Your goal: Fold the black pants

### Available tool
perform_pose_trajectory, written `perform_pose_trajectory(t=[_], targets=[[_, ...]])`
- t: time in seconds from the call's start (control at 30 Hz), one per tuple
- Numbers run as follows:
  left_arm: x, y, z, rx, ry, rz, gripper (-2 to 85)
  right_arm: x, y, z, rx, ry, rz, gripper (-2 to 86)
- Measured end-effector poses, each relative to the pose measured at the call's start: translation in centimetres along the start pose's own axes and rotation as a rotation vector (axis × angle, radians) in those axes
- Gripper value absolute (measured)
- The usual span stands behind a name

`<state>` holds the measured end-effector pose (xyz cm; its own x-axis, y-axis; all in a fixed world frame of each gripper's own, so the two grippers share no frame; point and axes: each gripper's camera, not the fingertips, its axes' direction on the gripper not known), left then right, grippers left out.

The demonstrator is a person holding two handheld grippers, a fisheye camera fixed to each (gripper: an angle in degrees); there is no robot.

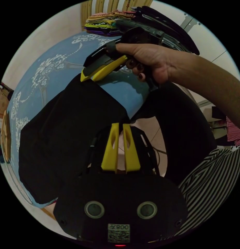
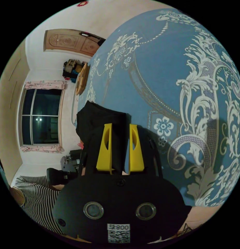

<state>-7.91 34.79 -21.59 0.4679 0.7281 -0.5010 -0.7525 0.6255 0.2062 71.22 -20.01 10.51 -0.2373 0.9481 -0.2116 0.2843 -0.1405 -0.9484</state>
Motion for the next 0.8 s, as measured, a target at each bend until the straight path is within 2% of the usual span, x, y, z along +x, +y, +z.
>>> perform_pose_trajectory(t=[0.23,0.4,0.8], targets=[[-1.6,2.2,-0.8,0.012,0.056,-0.017,2.3,-2.0,-1.5,1.1,-0.044,0.008,-0.03,6.1],[-2.8,3.9,-2.4,0.05,0.12,-0.021,2.1,-3.6,-1.8,0.5,-0.036,-0.1,-0.049,3.4],[-6.8,10.4,-6.3,0.202,0.35,0.028,2.1,-7.3,-0.3,-1.2,0.093,-0.122,0.068,2.6]])
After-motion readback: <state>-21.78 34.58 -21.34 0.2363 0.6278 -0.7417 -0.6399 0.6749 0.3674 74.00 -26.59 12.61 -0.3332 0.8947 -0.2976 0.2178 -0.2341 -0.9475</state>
